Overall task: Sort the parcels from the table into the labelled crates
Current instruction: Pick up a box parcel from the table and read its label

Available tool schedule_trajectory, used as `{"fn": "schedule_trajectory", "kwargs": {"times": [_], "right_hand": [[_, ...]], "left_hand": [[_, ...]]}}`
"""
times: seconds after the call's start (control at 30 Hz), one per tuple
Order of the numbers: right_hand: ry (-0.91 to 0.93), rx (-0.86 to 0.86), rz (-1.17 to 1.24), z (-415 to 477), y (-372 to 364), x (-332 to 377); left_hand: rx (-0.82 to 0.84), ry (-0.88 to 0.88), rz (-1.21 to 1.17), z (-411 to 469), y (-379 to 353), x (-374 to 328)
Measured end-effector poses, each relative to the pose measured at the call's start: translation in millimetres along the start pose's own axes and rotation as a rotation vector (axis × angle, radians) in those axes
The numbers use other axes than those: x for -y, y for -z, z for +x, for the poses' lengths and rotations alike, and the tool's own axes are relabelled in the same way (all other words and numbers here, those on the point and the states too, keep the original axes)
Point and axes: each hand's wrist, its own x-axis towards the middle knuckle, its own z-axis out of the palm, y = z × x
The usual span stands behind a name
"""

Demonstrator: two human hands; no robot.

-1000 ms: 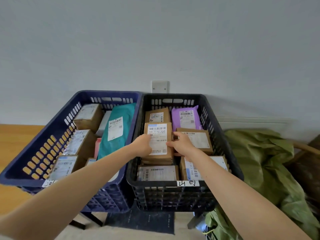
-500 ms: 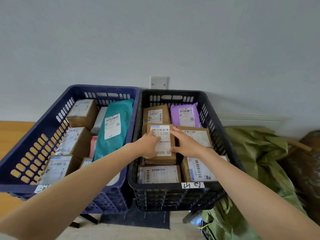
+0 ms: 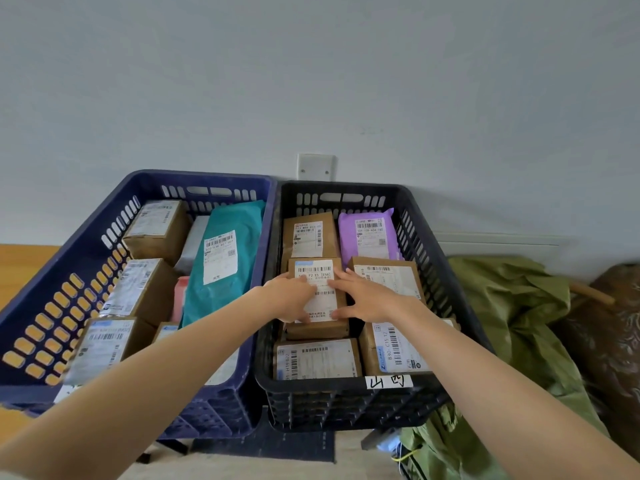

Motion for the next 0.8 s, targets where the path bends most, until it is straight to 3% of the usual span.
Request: {"fn": "schedule_trajectory", "kwargs": {"times": [0.3,0.8], "right_hand": [[-0.022,0.050,0.017,5.1,-4.3,-1.8],[-0.078,-0.041,0.275,-11.5,-8.6,-12.2]], "left_hand": [[0.054,0.042,0.022,8.7,-1.6,-2.5],[-0.034,0.018,0.065,-6.2,9.5,-13.6]]}}
